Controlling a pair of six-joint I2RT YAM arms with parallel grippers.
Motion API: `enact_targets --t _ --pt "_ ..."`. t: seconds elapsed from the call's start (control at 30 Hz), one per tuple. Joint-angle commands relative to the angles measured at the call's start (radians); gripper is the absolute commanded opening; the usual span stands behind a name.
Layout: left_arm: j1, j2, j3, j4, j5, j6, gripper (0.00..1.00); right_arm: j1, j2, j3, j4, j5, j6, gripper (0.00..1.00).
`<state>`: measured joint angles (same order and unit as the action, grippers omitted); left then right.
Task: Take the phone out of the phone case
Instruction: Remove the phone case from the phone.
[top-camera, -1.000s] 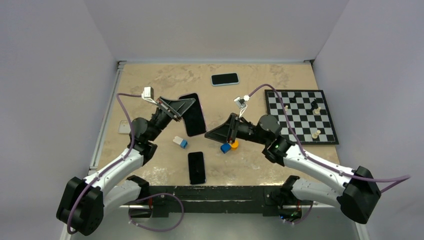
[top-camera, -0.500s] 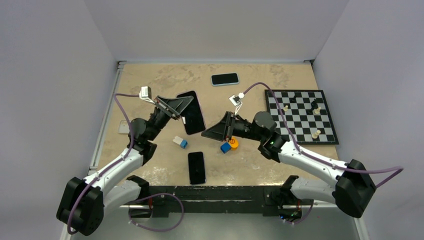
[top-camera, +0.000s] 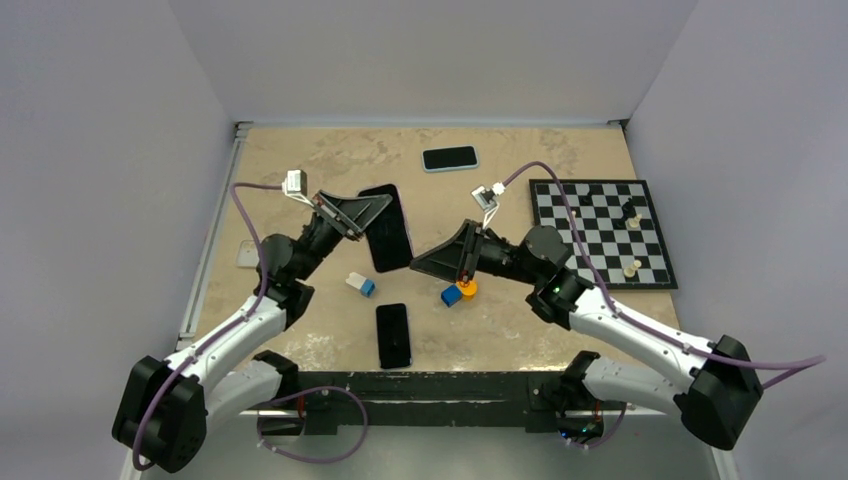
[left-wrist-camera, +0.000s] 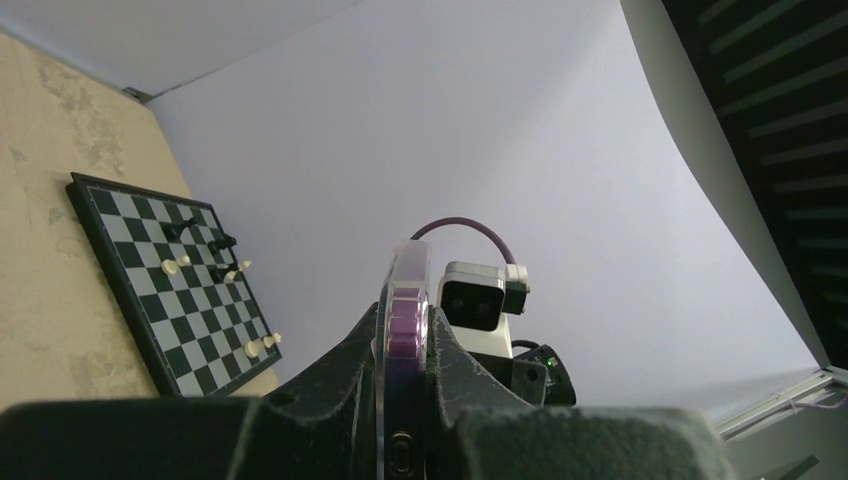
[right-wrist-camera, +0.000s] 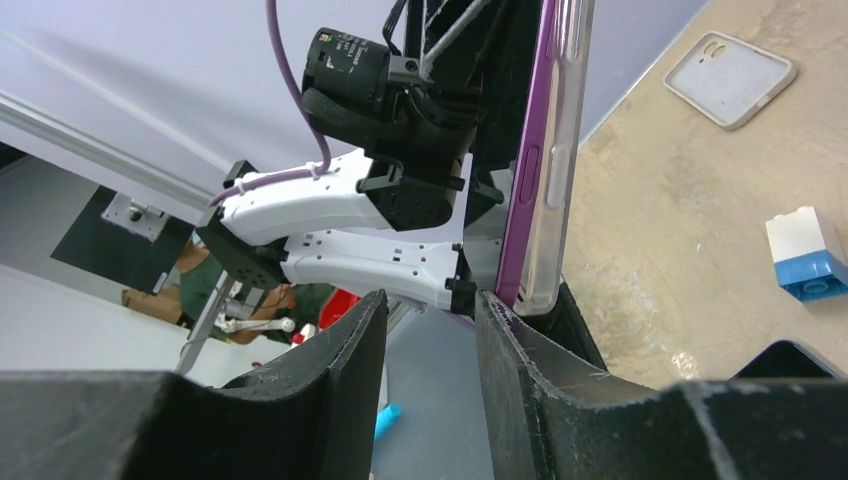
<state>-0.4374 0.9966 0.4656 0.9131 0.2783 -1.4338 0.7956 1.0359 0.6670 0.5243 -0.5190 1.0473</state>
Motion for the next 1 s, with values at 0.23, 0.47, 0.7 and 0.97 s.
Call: enact_targets --t 0.23,0.47,0.7,0.97 --pt "-0.01 -0.048 0.045 0.041 0.032 0.005 0.0 -0.01 0.052 0.032 0.085 0.004 -0.017 0.42" --pt "-0.011 -0.044 0.05 0.027 0.03 0.011 0.0 -0.01 -0.038 -0.022 0.015 0.045 -0.065 0.44" --pt "-0.011 -0.041 0.055 0.04 0.035 0.006 0.0 -0.01 -0.045 -0.024 0.008 0.043 -0.069 0.41" --pt "-0.011 -0.049 0.052 0.039 0.032 -0.011 0.0 -0.01 -0.003 -0.019 0.026 0.038 -0.069 0.4"
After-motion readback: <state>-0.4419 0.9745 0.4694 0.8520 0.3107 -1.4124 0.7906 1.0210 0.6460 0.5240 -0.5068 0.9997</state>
